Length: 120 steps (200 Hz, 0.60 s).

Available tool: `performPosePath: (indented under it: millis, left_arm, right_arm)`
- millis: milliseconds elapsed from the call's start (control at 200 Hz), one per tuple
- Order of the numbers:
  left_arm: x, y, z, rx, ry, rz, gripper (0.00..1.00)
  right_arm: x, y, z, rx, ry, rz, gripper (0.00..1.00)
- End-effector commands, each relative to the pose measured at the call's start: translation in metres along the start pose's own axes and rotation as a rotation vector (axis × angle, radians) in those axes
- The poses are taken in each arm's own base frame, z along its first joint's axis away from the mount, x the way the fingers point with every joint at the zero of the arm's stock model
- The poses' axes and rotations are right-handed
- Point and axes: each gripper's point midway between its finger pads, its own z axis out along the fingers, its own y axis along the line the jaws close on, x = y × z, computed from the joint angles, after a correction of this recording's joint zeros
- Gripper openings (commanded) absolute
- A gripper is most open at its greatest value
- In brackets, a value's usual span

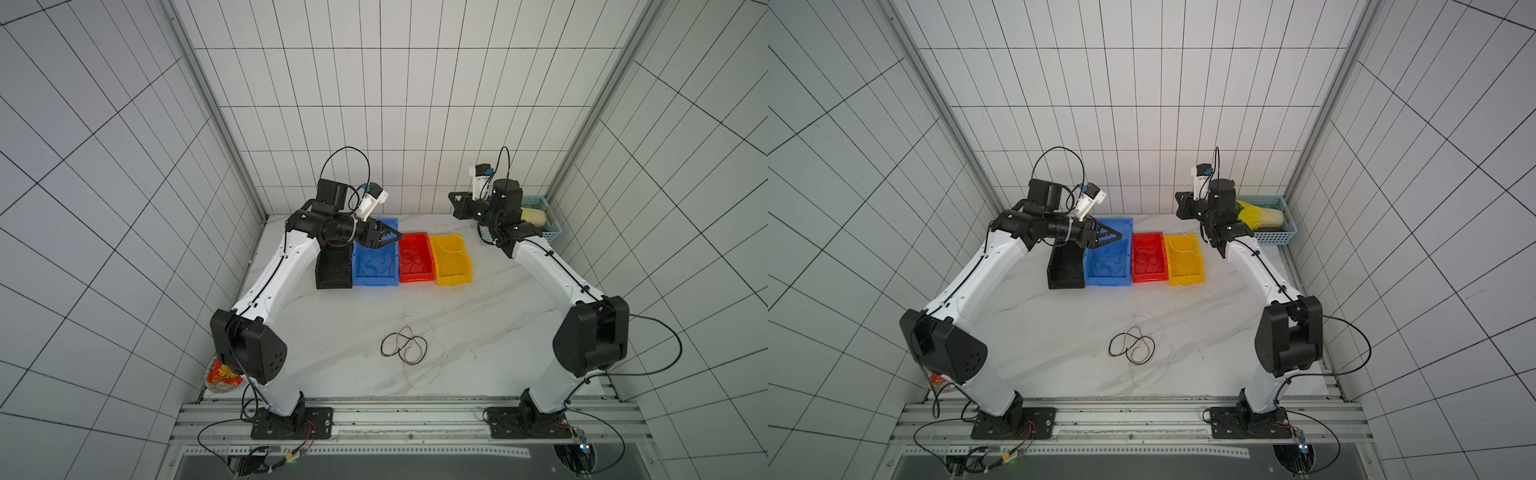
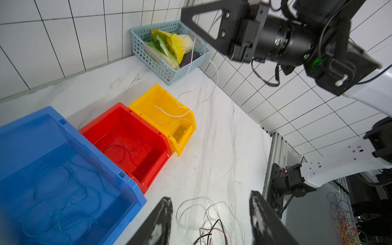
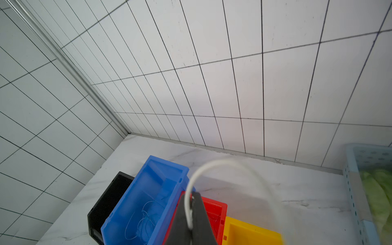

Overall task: Untangle and sort cables by color
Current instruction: Place the cable in the bin.

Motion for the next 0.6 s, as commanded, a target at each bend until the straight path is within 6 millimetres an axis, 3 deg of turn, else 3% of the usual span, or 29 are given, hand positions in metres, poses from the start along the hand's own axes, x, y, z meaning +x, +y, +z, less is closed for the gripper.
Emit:
performPosePath:
  millis: [0,190,425,595]
  left_arm:
    - [0.019,0.005,-0.004,-0.017,0.041,0.034,0.56]
    - [0.038,0.013,-0.008,-0.042,0.081,0.044,0.56]
    - [0.054,0.017,-0.008,-0.054,0.111,0.035,0.56]
    - [0.06,0.018,-0.007,-0.056,0.121,0.027,0.56]
  right_arm:
    - [-0.028,0.016,-0.006,-0.039,-0.065,-0.003,0.0]
    - [0.0,-0.001,0.012,-0.01,-0.027,0.021,0.0]
    - [0.055,-0.036,0.038,0.051,0.046,0.058,0.0]
    - [0.085,-0.05,0.052,0.07,0.096,0.086,0.0]
